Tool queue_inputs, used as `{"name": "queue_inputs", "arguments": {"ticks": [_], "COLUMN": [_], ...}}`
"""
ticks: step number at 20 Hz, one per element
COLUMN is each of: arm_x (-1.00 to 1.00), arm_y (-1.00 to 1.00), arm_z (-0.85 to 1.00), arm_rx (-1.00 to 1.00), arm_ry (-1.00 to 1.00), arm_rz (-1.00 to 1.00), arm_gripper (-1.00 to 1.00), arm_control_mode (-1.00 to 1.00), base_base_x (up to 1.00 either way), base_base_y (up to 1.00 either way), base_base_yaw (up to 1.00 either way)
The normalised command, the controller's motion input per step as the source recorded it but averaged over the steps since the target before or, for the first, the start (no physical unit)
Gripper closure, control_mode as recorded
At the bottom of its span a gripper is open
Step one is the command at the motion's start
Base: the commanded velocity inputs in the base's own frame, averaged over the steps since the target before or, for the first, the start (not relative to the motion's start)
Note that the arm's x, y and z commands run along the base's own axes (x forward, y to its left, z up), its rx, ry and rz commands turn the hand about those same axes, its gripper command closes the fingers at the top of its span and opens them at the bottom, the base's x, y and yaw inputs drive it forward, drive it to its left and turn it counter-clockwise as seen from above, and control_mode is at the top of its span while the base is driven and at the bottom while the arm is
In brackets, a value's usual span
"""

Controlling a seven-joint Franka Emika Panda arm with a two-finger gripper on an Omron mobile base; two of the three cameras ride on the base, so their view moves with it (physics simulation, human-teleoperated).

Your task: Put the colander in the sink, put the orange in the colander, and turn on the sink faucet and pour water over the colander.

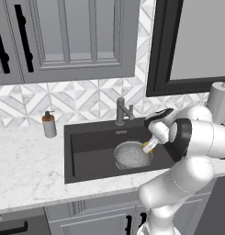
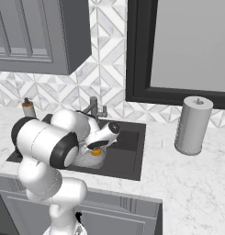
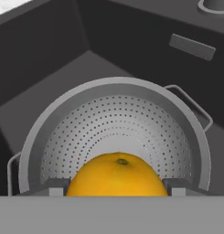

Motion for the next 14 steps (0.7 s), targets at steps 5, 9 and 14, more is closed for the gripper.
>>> {"name": "queue_inputs", "arguments": {"ticks": [5,9,14], "arm_x": [0.0,0.0,0.0], "arm_y": [0.0,0.0,0.01], "arm_z": [-0.07,-0.1,-0.15], "arm_rx": [0.0,-0.01,-0.03], "arm_ry": [0.0,0.0,-0.02], "arm_rz": [0.0,0.0,0.0], "arm_gripper": [1.0,1.0,1.0], "arm_control_mode": [-1.0,-1.0,-1.0], "base_base_x": [0.0,0.0,0.0], "base_base_y": [0.0,0.0,0.0], "base_base_yaw": [0.0,0.0,0.0]}}
